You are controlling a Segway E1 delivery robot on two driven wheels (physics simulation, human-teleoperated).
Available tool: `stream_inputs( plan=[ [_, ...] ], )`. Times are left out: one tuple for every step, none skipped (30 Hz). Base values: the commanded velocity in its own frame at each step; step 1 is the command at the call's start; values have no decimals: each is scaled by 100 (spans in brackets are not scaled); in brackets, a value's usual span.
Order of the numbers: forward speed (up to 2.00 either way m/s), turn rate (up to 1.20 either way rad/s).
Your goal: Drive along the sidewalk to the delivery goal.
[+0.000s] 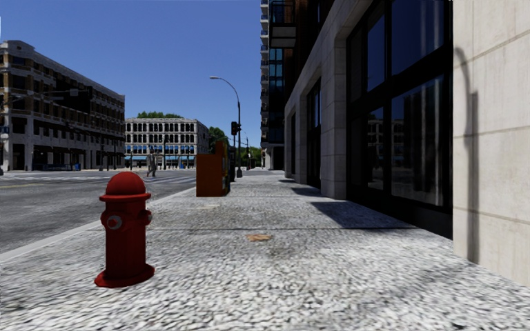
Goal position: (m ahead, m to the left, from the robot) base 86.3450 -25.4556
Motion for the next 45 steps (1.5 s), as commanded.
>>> stream_inputs(
  plan=[
    [200, 0],
    [200, 0],
    [200, 0],
    [200, 0],
    [200, 0],
    [200, 0],
    [200, 0],
    [200, 0],
    [200, 0],
    [200, 0],
    [200, 0],
    [200, 0],
    [200, 0],
    [200, 0],
    [200, 0],
    [200, 0],
    [200, 0],
    [200, 0],
    [200, 0],
    [200, 0],
    [200, 0],
    [200, 0],
    [200, 0],
    [200, 0],
    [200, 0],
    [200, 0],
    [200, 0],
    [200, 0],
    [200, 0],
    [200, 0],
    [200, 0],
    [200, 0],
    [200, 0],
    [200, 0],
    [200, 0],
    [200, 0],
    [200, 0],
    [200, 0],
    [200, 0],
    [200, 0],
    [200, 0],
    [200, 0],
    [200, 0],
    [200, 0],
    [200, -4]
  ],
)
